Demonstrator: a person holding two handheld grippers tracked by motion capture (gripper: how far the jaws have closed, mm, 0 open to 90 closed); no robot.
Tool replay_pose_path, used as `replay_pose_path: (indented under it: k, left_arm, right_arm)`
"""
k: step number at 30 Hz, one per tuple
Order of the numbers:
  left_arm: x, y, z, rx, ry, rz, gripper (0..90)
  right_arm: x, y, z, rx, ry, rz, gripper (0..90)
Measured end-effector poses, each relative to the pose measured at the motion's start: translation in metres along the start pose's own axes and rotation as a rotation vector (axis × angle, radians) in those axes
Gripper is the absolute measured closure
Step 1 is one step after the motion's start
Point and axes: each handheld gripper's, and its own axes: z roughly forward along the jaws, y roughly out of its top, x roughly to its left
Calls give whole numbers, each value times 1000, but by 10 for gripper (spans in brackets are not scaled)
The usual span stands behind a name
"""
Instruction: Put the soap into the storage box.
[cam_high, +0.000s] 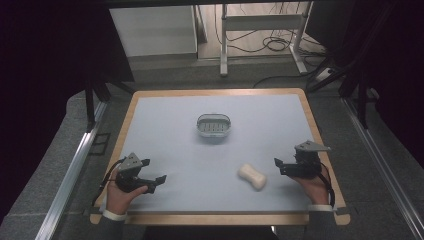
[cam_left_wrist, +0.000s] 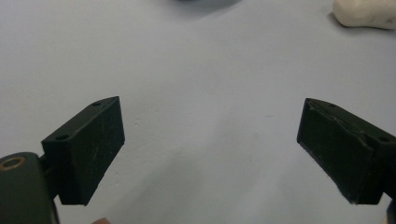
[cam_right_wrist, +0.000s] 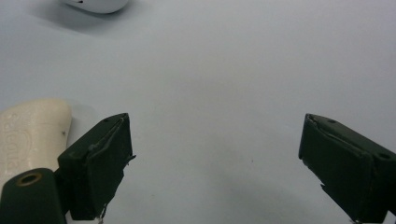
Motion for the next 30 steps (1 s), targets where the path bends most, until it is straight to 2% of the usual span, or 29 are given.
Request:
replay_pose_path:
  k: [3, 5, 8, 19, 27, 30]
  left_arm:
    - [0, 0, -1, -2, 4, 0, 80]
    - [0, 0, -1, -4, 3, -1, 80]
    - [1, 0, -1, -1, 3, -1, 80]
    - [1, 0, -1, 5, 0, 3, 80]
    - [1, 0, -3, -4, 2, -6, 79]
    - [1, 0, -3, -5, 3, -9, 80]
  right_arm:
    - [1, -1, 0, 0, 3, 2, 92]
    - [2, -1, 0, -1, -13, -4, 92]
    - [1, 0, -1, -5, 6, -2, 94]
    - [5, 3, -6, -17, 26, -23, 95]
    - [11, 11, -6, 2, 57, -52, 95]
    - [13, 15, -8, 25, 64, -78, 95]
